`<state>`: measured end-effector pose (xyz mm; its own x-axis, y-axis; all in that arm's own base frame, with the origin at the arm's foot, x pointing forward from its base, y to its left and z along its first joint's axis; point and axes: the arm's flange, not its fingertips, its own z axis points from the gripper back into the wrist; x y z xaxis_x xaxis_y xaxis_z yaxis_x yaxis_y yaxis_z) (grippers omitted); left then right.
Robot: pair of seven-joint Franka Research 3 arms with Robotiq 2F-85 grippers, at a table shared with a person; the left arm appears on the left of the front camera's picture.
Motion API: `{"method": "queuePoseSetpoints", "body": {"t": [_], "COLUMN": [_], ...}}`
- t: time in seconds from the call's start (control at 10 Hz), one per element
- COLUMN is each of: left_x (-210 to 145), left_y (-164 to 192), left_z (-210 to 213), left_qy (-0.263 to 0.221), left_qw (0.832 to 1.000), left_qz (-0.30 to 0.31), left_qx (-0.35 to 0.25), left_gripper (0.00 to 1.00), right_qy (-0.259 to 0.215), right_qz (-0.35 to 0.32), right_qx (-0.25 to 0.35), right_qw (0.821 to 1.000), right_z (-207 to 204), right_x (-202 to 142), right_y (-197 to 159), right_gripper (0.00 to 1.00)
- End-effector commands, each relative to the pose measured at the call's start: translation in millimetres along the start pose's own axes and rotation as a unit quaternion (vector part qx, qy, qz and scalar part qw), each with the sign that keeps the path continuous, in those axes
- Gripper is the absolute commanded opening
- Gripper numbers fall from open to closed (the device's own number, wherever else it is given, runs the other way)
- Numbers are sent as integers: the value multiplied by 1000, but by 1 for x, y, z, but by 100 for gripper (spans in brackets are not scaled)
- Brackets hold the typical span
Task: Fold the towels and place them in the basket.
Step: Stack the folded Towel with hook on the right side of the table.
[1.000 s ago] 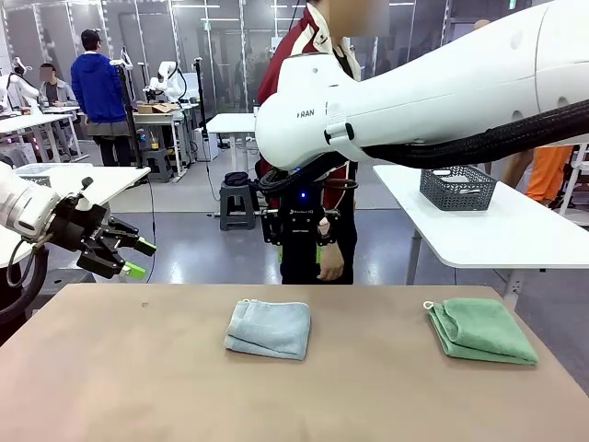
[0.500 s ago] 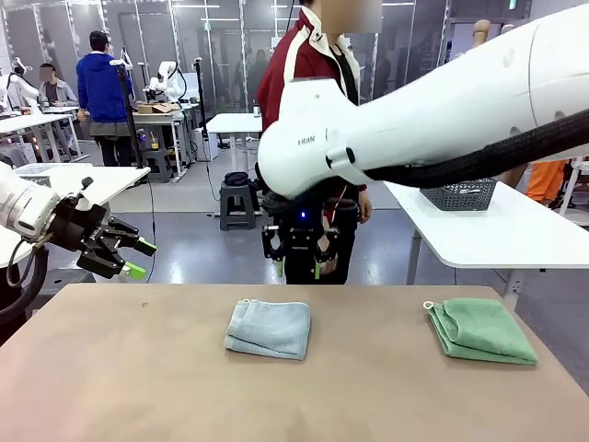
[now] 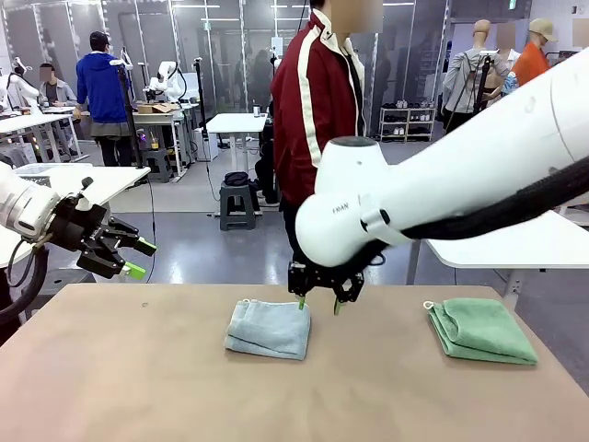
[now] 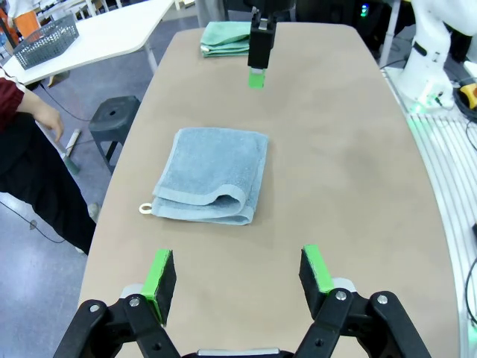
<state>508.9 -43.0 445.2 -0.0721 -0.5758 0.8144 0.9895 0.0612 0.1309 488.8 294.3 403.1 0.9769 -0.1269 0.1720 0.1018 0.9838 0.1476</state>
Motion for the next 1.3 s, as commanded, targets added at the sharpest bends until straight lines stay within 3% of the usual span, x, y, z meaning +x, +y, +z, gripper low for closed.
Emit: {"method": "queuePoseSetpoints", "body": {"t": [0.0,0.4,1.2], "left_x": [0,0,0], "left_y": [0,0,0], "left_z": [0,0,0], "left_qy": [-2,-2,-2], "left_qw": [1000,1000,1000], "left_qz": [1,1,1], "left_qx": [2,2,2], "left_gripper": [85,85,85], "right_qy": [-48,-73,-25], "right_qz": [-11,-47,-75], "right_qx": [32,74,124], "right_qw": [998,993,989], "right_z": [-17,-56,-102], "right_x": [-18,2,47], "right_y": [-15,-35,-25], "right_gripper": [73,73,73]}}
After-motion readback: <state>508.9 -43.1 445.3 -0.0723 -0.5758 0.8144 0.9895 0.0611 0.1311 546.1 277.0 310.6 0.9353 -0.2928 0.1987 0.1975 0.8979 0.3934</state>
